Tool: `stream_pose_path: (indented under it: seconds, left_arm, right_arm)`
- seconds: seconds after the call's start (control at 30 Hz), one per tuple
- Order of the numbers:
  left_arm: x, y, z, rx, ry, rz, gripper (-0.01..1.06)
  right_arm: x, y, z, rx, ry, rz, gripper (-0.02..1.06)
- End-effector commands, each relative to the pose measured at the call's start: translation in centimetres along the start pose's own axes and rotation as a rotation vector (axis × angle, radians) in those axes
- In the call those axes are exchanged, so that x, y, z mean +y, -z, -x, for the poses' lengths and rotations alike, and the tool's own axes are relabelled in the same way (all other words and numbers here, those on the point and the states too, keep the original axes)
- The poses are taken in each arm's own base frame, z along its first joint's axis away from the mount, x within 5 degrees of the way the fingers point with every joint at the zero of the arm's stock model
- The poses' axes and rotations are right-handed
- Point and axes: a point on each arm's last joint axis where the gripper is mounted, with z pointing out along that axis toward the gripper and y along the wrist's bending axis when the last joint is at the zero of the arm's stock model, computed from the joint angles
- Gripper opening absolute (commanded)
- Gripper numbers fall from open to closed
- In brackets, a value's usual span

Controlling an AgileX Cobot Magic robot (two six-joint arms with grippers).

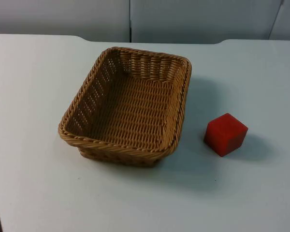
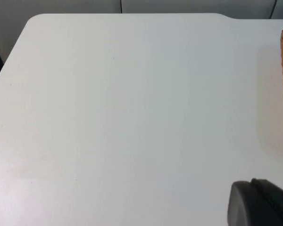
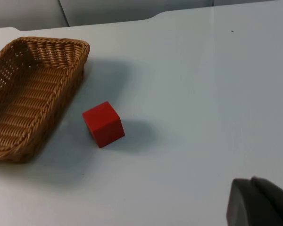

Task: Pick up the basket with the left hand and place the cube into the basket with the right hand.

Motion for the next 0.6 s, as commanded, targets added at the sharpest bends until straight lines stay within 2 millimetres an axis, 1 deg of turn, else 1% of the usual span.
stream_pose_path:
  seconds: [0.0,0.07,0.1,0.17,0.2,0.23,0.27,0.3,0.33,0.37,0.4,0.47,0.5,0.57]
  left_arm:
    - [0.0,0.0,0.0,-0.011,0.005,-0.004,0.00]
    - [-0.2,0.0,0.0,-0.012,0.009,-0.017,0.00]
    - [-0.6,0.0,0.0,-0.015,-0.020,-0.063,0.00]
    - [-2.0,-0.6,0.6,0.032,-0.032,-0.216,0.00]
    - [-2.0,-0.6,0.6,0.032,-0.032,-0.216,0.00]
    - [-2.7,-1.2,1.3,0.056,-0.062,-0.295,0.00]
    - [-3.5,-1.6,2.2,0.063,-0.041,-0.390,0.00]
    - [-4.4,-2.5,3.3,0.068,0.007,-0.495,0.00]
    - [-5.4,-4.1,4.8,0.096,0.057,-0.615,0.00]
    - [-5.4,-4.1,4.8,0.096,0.057,-0.615,0.00]
    - [-6.1,-5.4,5.7,0.111,0.098,-0.697,0.00]
    - [-6.7,-8.2,7.0,0.156,0.129,-0.779,0.00]
    - [-6.7,-8.2,7.0,0.156,0.129,-0.779,0.00]
    - [-7.1,-11.1,8.0,0.224,0.133,-0.825,0.00]
  right_arm:
    - [0.0,0.0,0.0,-0.010,-0.002,0.008,0.00]
    - [0.0,0.0,0.0,-0.010,-0.002,0.008,0.00]
    - [0.0,0.0,0.0,-0.010,-0.002,0.008,0.00]
    - [0.0,0.0,0.0,-0.010,-0.002,0.008,0.00]
    - [0.0,0.0,0.0,-0.010,-0.002,0.008,0.00]
    - [0.0,0.0,0.0,-0.010,-0.002,0.008,0.00]
    - [0.0,0.0,0.0,-0.010,-0.002,0.008,0.00]
    - [0.0,0.0,0.0,-0.010,-0.002,0.008,0.00]
    - [0.0,0.0,0.0,-0.010,-0.002,0.008,0.00]
    - [0.0,0.0,0.0,-0.010,-0.002,0.008,0.00]
    - [0.0,0.0,0.0,-0.010,-0.002,0.008,0.00]
    - [0.0,0.0,0.0,-0.010,-0.002,0.008,0.00]
    - [0.0,0.0,0.0,-0.010,-0.002,0.008,0.00]
    - [0.0,0.0,0.0,-0.010,-0.002,0.008,0.00]
